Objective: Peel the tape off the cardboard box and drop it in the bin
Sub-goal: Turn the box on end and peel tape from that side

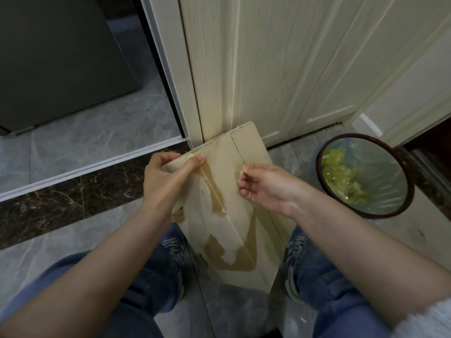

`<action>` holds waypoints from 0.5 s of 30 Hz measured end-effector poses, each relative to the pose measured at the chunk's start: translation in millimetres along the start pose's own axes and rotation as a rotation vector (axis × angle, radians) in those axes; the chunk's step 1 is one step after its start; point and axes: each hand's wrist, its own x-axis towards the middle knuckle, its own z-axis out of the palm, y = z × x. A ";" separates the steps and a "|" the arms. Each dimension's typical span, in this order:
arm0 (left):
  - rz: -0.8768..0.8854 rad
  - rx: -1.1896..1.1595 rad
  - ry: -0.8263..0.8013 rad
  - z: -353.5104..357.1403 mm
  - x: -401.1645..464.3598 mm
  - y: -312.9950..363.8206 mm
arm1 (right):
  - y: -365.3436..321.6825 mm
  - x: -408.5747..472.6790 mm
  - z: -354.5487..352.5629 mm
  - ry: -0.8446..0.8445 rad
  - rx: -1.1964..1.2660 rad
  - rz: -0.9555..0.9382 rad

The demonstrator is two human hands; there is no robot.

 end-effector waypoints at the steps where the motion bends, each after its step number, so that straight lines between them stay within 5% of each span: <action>1: -0.010 -0.011 0.002 0.0 0.2 0.6 | -1.1 -0.2 -1.3 -0.002 0.022 0.016; 6: -0.034 -0.050 0.011 0.4 -1.4 3.9 | -5.7 0.4 -0.1 0.084 -0.146 -0.145; 10: -0.043 -0.047 0.008 -0.8 -2.2 5.4 | -9.4 0.4 -10.6 0.173 -0.589 -0.409; 15: -0.033 -0.043 0.015 0.7 -2.5 6.3 | -2.7 -1.7 -28.3 -0.050 -1.211 -0.940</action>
